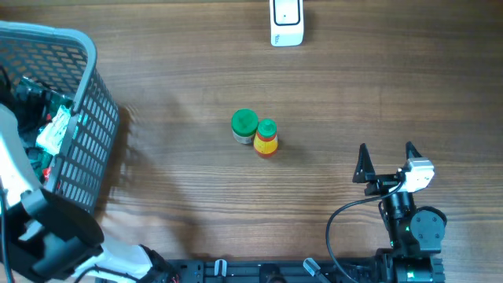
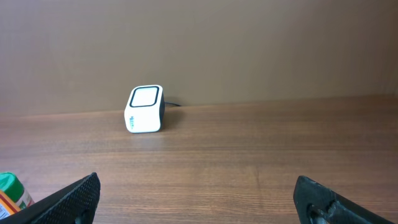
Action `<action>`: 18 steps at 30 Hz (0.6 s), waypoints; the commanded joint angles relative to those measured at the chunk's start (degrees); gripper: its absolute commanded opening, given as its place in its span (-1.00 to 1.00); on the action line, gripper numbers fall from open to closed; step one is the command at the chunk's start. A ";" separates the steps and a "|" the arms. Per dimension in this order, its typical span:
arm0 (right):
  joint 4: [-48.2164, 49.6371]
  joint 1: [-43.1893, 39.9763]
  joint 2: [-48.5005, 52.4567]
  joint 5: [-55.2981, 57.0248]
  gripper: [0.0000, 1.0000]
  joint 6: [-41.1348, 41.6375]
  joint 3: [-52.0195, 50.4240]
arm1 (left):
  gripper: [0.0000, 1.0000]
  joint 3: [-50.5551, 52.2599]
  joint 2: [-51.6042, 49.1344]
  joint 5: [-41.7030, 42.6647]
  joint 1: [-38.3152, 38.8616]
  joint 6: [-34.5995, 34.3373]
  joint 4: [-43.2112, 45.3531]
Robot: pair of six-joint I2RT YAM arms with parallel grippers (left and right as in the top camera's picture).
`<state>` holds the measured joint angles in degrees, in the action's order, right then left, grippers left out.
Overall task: Scan the item barcode
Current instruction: 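Return the left gripper to the basket and grasp the tissue wipes pack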
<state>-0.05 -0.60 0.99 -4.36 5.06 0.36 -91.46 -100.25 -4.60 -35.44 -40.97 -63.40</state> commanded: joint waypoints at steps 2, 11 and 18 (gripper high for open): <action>0.09 -0.13 -0.42 0.92 0.99 -0.46 -0.07 | 0.97 -0.24 -4.48 -0.09 -0.55 0.74 0.15; 0.09 -0.13 -0.42 0.92 0.99 -0.46 -0.07 | 0.95 13.55 -5.75 -0.04 -2.80 0.81 15.02; 0.11 -0.13 -0.42 0.92 0.99 -0.46 -0.07 | 0.88 20.85 -5.86 0.22 -2.97 1.64 25.42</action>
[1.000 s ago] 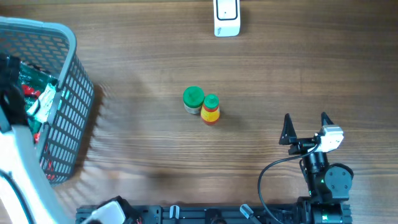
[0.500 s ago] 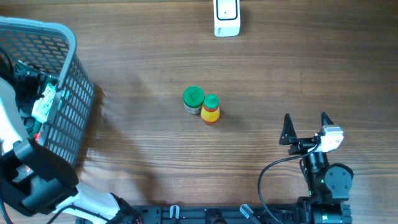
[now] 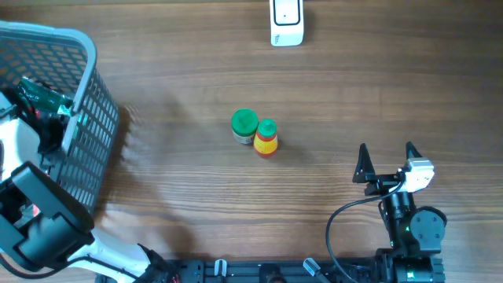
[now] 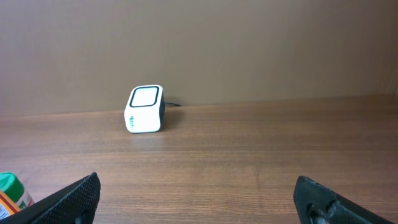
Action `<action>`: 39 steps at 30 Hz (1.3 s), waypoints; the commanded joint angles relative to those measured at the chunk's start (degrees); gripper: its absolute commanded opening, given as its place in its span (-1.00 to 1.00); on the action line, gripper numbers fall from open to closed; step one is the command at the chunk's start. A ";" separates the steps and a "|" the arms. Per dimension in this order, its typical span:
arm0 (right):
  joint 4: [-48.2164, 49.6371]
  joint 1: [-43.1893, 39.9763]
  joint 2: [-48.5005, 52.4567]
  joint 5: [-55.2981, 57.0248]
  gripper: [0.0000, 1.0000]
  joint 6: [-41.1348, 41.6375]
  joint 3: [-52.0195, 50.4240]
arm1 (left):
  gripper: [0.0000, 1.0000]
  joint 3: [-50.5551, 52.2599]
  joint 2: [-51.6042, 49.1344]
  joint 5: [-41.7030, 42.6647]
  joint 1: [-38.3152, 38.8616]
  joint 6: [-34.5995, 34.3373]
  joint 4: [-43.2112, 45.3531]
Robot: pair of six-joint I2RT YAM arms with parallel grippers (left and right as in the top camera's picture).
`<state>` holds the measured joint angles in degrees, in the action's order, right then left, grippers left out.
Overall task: Scan the item barcode
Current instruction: 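Return the left gripper to the basket and grasp the tissue wipes pack, then carry the wipes pack out and lay it on the table below the bottle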
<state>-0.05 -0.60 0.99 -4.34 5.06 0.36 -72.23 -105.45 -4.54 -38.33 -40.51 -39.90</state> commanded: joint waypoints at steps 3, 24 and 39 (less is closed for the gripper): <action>0.09 -0.13 -0.42 0.90 1.00 -0.44 -0.07 | 0.68 3.50 -0.76 -0.37 -0.11 1.38 4.50; 0.11 -0.13 -0.42 0.90 0.99 -0.44 -0.07 | -0.92 0.72 23.21 -0.61 -0.09 0.85 -0.96; 0.11 -0.13 -0.42 0.90 0.99 -0.44 -0.07 | -0.92 0.74 52.52 32.37 9.09 -2.32 2.58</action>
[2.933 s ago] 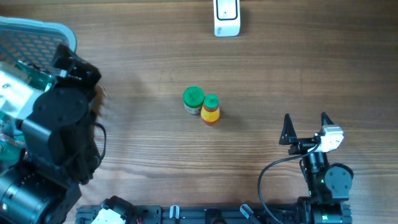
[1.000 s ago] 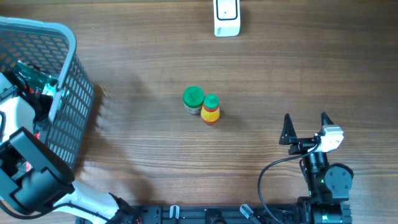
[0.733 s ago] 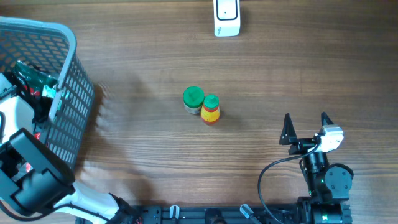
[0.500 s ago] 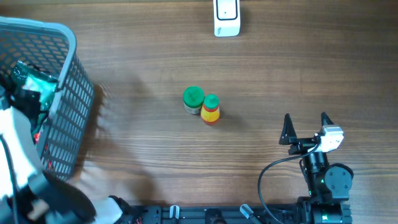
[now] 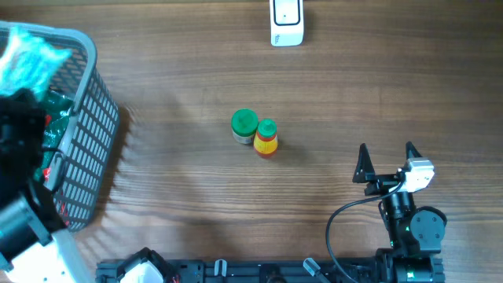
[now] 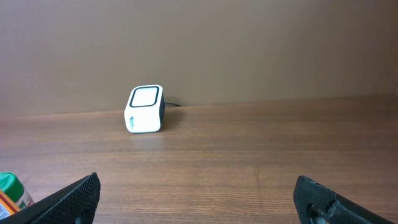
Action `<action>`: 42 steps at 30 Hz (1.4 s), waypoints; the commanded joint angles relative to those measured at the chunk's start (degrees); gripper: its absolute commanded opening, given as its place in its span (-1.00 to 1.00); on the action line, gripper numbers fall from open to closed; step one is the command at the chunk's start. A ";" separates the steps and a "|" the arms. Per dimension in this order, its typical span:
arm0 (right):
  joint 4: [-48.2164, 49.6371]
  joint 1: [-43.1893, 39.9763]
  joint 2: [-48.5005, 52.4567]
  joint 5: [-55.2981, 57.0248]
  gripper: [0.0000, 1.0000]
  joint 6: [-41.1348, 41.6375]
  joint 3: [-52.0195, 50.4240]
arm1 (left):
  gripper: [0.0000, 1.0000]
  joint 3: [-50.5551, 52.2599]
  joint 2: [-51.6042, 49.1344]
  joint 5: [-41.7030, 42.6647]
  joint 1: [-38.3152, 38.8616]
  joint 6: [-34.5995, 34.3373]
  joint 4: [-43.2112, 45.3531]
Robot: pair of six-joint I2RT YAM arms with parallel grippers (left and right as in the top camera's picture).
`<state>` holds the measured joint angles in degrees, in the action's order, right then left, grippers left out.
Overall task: Scan the item barcode
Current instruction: 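Carry the wipes pack out and lay it on the table below the bottle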
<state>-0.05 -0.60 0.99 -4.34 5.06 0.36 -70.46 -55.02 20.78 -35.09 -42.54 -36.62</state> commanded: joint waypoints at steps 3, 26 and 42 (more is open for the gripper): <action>0.09 -0.13 -0.42 0.90 0.99 -0.46 -0.07 | -0.92 -1.03 2.40 6.99 17.18 -0.31 -0.15; 0.11 -0.13 -0.42 0.90 0.99 -0.46 -0.07 | -0.92 2.67 -9.38 -14.47 65.88 -2.91 -24.04; 0.11 -0.13 -0.42 0.90 1.00 -0.46 -0.07 | -0.92 23.58 -27.85 -14.62 75.12 -9.46 7.54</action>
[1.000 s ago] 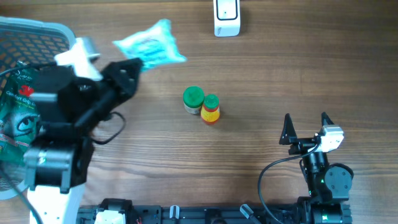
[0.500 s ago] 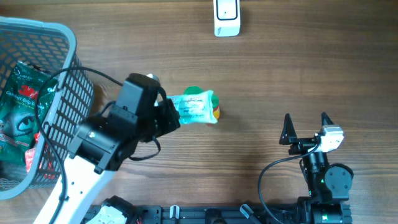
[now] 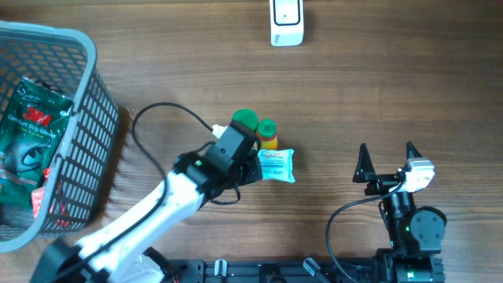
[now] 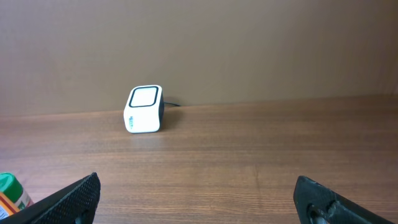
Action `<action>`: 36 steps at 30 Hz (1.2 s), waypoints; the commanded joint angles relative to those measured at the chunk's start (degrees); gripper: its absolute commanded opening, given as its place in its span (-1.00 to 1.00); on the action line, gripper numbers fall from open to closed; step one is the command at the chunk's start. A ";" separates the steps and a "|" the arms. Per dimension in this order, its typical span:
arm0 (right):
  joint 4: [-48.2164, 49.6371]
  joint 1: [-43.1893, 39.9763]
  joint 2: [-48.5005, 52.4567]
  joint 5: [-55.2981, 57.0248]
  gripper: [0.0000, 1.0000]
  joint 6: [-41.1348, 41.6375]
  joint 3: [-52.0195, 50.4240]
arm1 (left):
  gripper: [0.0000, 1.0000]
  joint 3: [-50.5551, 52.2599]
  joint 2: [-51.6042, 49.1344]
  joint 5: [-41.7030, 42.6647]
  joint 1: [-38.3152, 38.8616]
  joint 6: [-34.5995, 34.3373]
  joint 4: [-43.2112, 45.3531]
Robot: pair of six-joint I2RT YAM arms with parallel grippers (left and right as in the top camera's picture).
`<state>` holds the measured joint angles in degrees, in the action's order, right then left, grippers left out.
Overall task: Scan the item barcode
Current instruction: 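Carry the wipes pack out and lay it on the table below the bottle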
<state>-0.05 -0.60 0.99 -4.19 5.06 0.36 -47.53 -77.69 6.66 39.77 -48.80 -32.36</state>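
A pale blue packet point(image 3: 277, 165) is held just above the table's middle, right of my left gripper point(image 3: 253, 168), which is shut on its left end; the fingers are hidden under the wrist. The packet lies just in front of a green-lidded jar point(image 3: 244, 119) and a yellow bottle with a green cap point(image 3: 267, 134). The white barcode scanner point(image 3: 286, 22) stands at the far edge, and the right wrist view has the scanner point(image 4: 144, 109) with its window facing the camera. My right gripper point(image 3: 387, 159) rests open at the near right, and nothing lies within the gripper point(image 4: 196, 190).
A grey mesh basket point(image 3: 88, 149) at the left holds a green packet point(image 3: 31, 126) and other items. The jar's green lid point(image 4: 9, 183) shows at the right wrist view's lower left. The left arm's cable loops over the table left of centre.
My left arm was raised over the basket with the pale blue packet; now it reaches to the table's middle, holding the packet beside the jar and bottle. The right arm has not moved.
My left arm was first down inside the basket, and still there at the second moment. Then it stood high over the basket with a pale blue packet in its grip. Now that packet is at the table's middle, in front of the jar and bottle.
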 commanded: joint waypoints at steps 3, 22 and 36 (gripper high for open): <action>0.09 -0.13 -0.42 0.74 0.99 -0.44 -0.07 | -0.92 0.66 -11.08 -0.33 0.63 -6.19 5.14; 0.09 -0.13 -0.42 0.74 1.00 -0.44 -0.07 | -0.92 0.61 -6.47 -0.59 0.70 -7.19 5.68; 0.09 -0.13 -0.42 0.76 1.00 -0.46 -0.07 | -0.92 0.61 -19.67 0.79 3.43 -10.47 12.07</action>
<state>-0.05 -0.60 0.99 -4.19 5.04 0.36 -47.09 -93.08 6.72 41.21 -57.34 -21.04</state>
